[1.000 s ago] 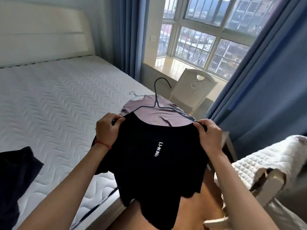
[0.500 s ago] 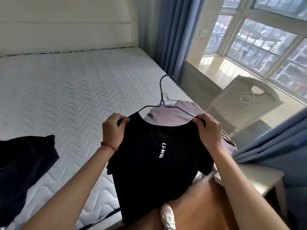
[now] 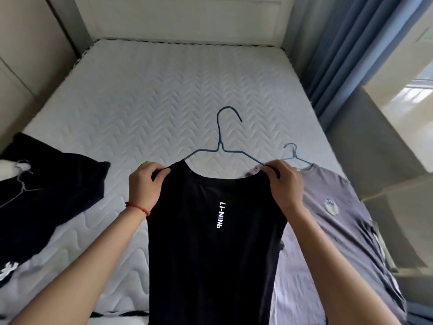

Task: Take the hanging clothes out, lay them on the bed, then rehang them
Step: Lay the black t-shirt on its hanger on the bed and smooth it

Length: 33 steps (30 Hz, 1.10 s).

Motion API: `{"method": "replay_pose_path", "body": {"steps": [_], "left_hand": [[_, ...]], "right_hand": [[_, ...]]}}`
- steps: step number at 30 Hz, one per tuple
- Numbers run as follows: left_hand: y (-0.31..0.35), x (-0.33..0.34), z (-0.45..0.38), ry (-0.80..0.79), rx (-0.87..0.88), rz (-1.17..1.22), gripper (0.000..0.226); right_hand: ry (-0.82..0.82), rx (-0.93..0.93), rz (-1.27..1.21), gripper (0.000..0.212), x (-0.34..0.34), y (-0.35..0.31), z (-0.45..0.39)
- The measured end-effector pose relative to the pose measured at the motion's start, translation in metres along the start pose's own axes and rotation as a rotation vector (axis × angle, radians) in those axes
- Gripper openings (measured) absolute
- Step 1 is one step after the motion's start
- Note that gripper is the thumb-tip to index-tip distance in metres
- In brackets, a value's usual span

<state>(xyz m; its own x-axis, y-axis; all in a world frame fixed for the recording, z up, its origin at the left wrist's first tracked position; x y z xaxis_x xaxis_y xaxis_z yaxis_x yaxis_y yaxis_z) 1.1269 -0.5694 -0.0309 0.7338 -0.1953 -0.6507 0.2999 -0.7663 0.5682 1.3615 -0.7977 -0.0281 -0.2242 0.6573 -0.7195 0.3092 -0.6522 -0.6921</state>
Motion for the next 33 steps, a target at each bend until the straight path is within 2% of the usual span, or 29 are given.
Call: {"method": "replay_pose_path", "body": {"steps": [4, 11, 15, 22, 25, 29, 31, 33], "left_hand": [[-0.027, 0.022, -0.036, 0.008, 0.000, -0.040, 0.009], [-0.079, 0.078, -0.123, 0.047, -0.002, 0.000, 0.019], [-0.128, 0.126, -0.149, -0.043, -0.086, 0.013, 0.023], [-0.203, 0.215, -0.127, -0.286, -0.195, -0.019, 0.024], [-0.223, 0.243, -0.125, -0.276, -0.245, -0.041, 0.024], [-0.233, 0.274, -0.116, -0.233, -0.250, -0.275, 0.028], [-0.231, 0.294, -0.091, -0.256, -0.262, -0.254, 0.032], [-0.222, 0.314, -0.053, -0.305, -0.203, -0.229, 0.030]], "right_hand": [[-0.026, 0.025, -0.025, 0.015, 0.030, 0.004, -0.046], [0.020, 0.003, 0.031, 0.022, 0.068, -0.015, -0.144], [-0.030, 0.025, 0.079, 0.024, 0.116, -0.005, -0.189], [-0.198, 0.043, 0.202, 0.023, 0.211, 0.065, -0.212], [-0.198, 0.067, 0.195, 0.025, 0.238, 0.086, -0.227], [-0.250, 0.096, 0.285, 0.035, 0.282, 0.116, -0.248], [-0.297, 0.155, 0.310, 0.044, 0.296, 0.145, -0.248], [-0.315, 0.254, 0.237, 0.044, 0.292, 0.180, -0.239]]}}
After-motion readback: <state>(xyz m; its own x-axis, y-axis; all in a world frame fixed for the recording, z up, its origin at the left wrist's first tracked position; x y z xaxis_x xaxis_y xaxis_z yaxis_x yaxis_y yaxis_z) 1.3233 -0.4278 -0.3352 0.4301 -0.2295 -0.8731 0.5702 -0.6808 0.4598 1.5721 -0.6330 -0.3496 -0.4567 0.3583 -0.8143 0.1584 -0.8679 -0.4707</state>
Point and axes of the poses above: each hand's wrist, its own z-axis away from the middle knuckle, its own x-axis out of the palm, y = z × x, the point moved 8 cm from there along -z, towards the middle knuckle, and after that the axes turned 14 degrees about x, right-handed, at the moved point
